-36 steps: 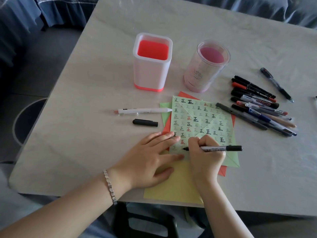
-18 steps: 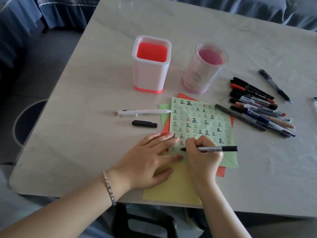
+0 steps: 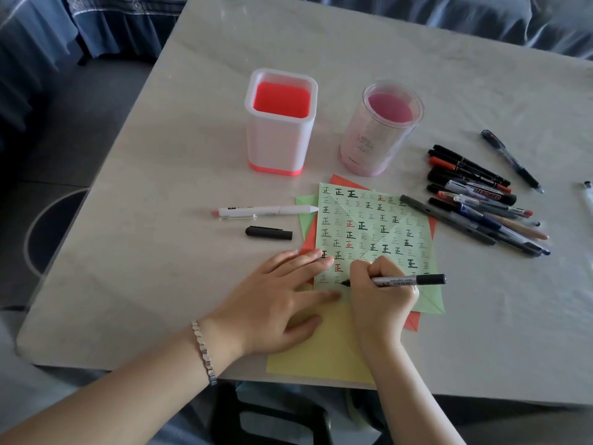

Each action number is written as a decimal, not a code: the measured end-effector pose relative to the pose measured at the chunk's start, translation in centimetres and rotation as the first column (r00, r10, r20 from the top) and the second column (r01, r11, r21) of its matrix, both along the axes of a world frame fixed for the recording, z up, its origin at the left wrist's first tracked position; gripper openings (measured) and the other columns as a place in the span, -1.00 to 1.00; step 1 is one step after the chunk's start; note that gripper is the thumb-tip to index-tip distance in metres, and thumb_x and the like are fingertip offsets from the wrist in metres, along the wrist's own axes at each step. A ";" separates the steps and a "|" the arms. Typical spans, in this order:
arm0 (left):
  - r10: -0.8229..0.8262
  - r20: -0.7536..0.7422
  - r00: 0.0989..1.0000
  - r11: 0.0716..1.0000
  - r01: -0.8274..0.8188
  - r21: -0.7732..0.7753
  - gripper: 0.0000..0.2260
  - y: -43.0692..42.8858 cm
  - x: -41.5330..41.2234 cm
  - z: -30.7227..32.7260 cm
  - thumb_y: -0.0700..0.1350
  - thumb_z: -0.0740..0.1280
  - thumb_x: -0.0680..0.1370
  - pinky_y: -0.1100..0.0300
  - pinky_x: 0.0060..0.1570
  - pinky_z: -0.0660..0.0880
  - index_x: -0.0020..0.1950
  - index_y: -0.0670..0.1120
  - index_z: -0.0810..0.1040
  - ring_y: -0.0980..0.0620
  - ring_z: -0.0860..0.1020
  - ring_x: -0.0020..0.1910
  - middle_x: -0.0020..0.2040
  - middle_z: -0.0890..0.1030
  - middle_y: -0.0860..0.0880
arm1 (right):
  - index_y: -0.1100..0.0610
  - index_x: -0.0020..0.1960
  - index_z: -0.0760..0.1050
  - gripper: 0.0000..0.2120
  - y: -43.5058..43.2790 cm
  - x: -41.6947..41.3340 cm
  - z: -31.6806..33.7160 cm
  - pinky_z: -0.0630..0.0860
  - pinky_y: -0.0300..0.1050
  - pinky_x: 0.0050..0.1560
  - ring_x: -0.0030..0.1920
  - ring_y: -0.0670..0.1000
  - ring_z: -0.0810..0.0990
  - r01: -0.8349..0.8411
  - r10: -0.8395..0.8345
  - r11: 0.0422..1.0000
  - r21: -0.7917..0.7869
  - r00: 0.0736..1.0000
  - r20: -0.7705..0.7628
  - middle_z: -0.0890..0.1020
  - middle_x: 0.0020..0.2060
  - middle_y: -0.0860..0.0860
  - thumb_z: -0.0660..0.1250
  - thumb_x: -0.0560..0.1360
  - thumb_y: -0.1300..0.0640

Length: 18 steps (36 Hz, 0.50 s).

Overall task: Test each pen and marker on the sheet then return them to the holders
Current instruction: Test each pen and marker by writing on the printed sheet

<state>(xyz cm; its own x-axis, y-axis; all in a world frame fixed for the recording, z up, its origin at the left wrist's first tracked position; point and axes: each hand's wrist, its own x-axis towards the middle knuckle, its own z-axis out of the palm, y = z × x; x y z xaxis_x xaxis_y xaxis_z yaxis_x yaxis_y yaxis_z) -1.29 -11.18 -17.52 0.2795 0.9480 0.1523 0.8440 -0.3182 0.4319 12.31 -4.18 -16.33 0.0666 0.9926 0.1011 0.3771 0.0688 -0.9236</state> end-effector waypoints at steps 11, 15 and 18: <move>-0.029 -0.008 1.000 1.000 0.029 0.003 -0.68 0.0 -0.2 -0.1 0.07 0.18 0.53 0.10 0.41 0.07 0.25 0.10 0.52 -0.02 0.26 0.42 0.42 0.36 -0.05 | 0.19 -0.47 0.30 -0.65 0.2 0.9 1.1 0.25 -0.24 -0.48 -0.55 -0.10 0.27 0.082 -0.101 0.990 -0.117 0.981 -0.165 0.35 -0.60 0.03 0.32 0.44 0.27; 0.030 0.160 0.987 0.999 -0.032 0.010 -0.70 0.0 -0.3 -0.2 -0.02 0.17 0.56 0.14 0.40 0.13 0.24 -0.02 0.52 -0.01 0.26 0.40 0.40 0.37 -0.07 | 0.12 -0.40 0.36 -0.70 0.9 2.1 1.8 0.30 -0.33 -0.50 -0.58 -0.16 0.32 0.032 -0.057 0.988 -0.153 0.984 -0.167 0.41 -0.59 -0.06 0.37 0.45 0.11; 0.258 0.263 0.930 0.958 -0.281 0.055 -0.71 0.3 -0.7 -0.1 -0.14 0.15 0.55 0.18 0.34 0.23 0.21 -0.13 0.51 0.01 0.32 0.36 0.33 0.44 -0.08 | 0.15 -0.40 0.36 -0.70 1.2 3.1 2.7 0.29 -0.37 -0.56 -0.61 -0.16 0.33 -0.014 -0.016 0.987 -0.161 0.983 -0.183 0.41 -0.63 -0.08 0.40 0.42 0.12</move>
